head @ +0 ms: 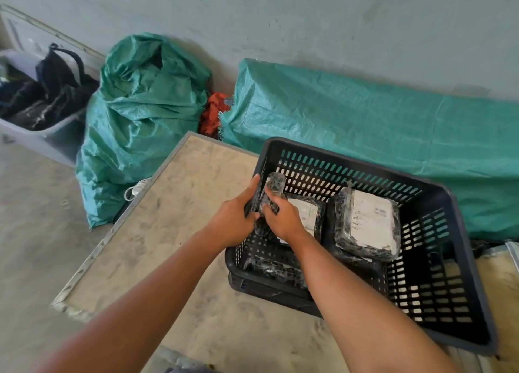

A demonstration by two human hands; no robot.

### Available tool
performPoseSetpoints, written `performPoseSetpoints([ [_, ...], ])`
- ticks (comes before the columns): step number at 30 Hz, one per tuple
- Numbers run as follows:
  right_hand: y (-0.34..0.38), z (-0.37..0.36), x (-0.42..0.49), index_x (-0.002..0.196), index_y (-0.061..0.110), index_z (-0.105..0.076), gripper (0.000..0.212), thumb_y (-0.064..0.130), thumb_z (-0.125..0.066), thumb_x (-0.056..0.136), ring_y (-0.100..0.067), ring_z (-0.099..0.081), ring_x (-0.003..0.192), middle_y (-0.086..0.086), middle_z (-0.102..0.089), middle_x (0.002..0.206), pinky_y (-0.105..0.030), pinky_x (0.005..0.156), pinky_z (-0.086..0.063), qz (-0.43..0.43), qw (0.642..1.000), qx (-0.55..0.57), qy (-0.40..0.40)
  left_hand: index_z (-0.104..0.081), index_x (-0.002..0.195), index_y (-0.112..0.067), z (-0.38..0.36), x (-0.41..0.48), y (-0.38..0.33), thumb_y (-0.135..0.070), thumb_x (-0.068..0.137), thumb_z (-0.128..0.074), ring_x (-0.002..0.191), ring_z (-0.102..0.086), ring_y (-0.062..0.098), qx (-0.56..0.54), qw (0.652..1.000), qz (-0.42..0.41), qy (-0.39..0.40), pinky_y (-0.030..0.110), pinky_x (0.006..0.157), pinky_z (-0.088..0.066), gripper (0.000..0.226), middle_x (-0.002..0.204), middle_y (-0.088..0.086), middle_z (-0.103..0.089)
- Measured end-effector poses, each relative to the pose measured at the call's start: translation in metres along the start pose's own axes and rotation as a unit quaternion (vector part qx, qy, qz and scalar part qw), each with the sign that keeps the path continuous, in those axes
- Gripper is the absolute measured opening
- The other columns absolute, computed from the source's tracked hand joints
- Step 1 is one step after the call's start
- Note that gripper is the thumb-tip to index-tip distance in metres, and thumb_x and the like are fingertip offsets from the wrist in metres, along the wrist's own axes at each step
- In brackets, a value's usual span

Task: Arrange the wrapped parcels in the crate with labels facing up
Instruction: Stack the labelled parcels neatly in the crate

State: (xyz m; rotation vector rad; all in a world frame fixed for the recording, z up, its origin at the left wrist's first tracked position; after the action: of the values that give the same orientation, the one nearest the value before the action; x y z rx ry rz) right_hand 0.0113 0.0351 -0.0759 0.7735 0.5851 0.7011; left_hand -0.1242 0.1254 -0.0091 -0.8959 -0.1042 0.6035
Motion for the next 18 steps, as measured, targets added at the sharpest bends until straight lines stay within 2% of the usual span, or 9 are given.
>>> performPoseSetpoints([
  [3,-0.004,0.004,-0.008,0.158,0.026,-0.041,0.095,0.066,-0.075,0.079,-0.019,-0.051,0.139,-0.004,-0.055,0.151,-0.025,0.111,-0.04,0.007,1.0,-0.006,-0.003,-0.004,0.154,-0.056,0.0,0.002,0.004,-0.024,0.097,-0.06,0.12,-0.061,0.02,-0.01,1.0,0.003,0.009,0.014,0.086,-0.039,0.086,0.143,-0.001,-0.058],
  [4,-0.004,0.004,-0.01,0.159,0.024,-0.04,0.099,0.062,-0.079,0.076,-0.018,-0.052,0.138,-0.004,-0.056,0.15,-0.022,0.109,-0.039,0.008,1.0,-0.013,-0.003,-0.004,0.154,-0.057,0.0,0.003,0.005,-0.023,0.096,-0.061,0.121,-0.06,0.02,-0.01,1.0,0.007,0.011,0.011,0.085,-0.039,0.088,0.143,-0.002,-0.058],
  [6,-0.008,0.005,-0.01,0.159,0.021,-0.039,0.09,0.04,-0.085,0.083,-0.017,-0.056,0.134,-0.005,-0.059,0.147,-0.01,0.101,-0.036,-0.001,1.0,-0.011,-0.012,-0.005,0.152,-0.059,0.0,0.003,0.005,-0.022,0.095,-0.062,0.12,-0.06,0.019,-0.012,1.0,0.014,0.011,0.005,0.08,-0.037,0.089,0.143,-0.003,-0.058],
  [8,-0.009,0.008,-0.01,0.158,0.017,-0.039,0.084,0.024,-0.082,0.086,-0.013,-0.061,0.124,-0.007,-0.063,0.141,0.004,0.087,-0.036,-0.004,0.999,0.007,-0.032,-0.008,0.152,-0.06,0.001,0.003,0.004,-0.021,0.094,-0.063,0.118,-0.059,0.015,-0.022,1.0,0.019,0.01,0.009,0.082,-0.037,0.089,0.143,-0.004,-0.058],
  [9,-0.01,0.01,-0.011,0.158,0.015,-0.04,0.082,0.02,-0.08,0.087,-0.01,-0.061,0.118,-0.008,-0.064,0.139,0.005,0.082,-0.037,-0.005,0.999,0.018,-0.042,-0.009,0.151,-0.06,0.002,0.003,0.003,-0.022,0.093,-0.063,0.116,-0.058,0.013,-0.023,0.999,0.021,0.009,0.013,0.085,-0.038,0.088,0.143,-0.005,-0.058],
  [11,-0.009,0.016,-0.012,0.157,0.014,-0.043,0.076,0.018,-0.076,0.089,-0.008,-0.062,0.112,-0.007,-0.065,0.138,-0.006,0.084,-0.044,-0.007,0.998,0.037,-0.055,-0.011,0.151,-0.061,0.003,0.002,0.002,-0.023,0.093,-0.062,0.107,-0.056,0.008,-0.025,0.999,0.025,0.004,0.013,0.083,-0.039,0.087,0.141,-0.005,-0.058],
  [13,-0.008,0.022,-0.013,0.155,0.016,-0.046,0.069,0.021,-0.072,0.092,-0.005,-0.064,0.102,-0.003,-0.067,0.133,-0.015,0.082,-0.049,-0.01,0.997,0.056,-0.056,-0.012,0.151,-0.061,0.004,0.001,0.001,-0.022,0.092,-0.062,0.102,-0.054,0.006,-0.025,0.999,0.028,0.002,0.008,0.075,-0.037,0.086,0.14,-0.005,-0.059],
  [16,-0.013,0.036,-0.018,0.153,0.024,-0.05,0.061,0.022,-0.067,0.094,-0.002,-0.048,0.052,0.001,-0.07,0.116,-0.013,0.053,-0.044,0.0,0.997,0.067,-0.041,-0.014,0.152,-0.06,0.004,-0.001,0.001,-0.022,0.092,-0.061,0.102,-0.059,0.011,-0.029,0.999,0.027,-0.003,0.016,0.08,-0.041,0.084,0.136,-0.002,-0.063],
  [18,-0.018,0.047,-0.02,0.151,0.029,-0.053,0.059,0.024,-0.067,0.094,-0.006,-0.04,0.042,0.0,-0.073,0.118,-0.017,0.045,-0.043,0.007,0.997,0.06,-0.038,-0.016,0.151,-0.06,0.005,0.0,0.003,-0.024,0.093,-0.061,0.101,-0.061,0.015,-0.038,0.999,0.031,-0.011,0.022,0.084,-0.044,0.082,0.13,-0.001,-0.065],
])
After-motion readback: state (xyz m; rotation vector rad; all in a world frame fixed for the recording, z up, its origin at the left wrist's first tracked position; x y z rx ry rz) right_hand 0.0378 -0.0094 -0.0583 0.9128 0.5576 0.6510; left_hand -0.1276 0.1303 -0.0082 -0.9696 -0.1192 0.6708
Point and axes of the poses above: each hand's wrist, its own x-axis towards the middle knuckle, its own z-axis out of the back of the hand, y = z × x, the point moved 5 cm from there along x, towards the middle knuckle
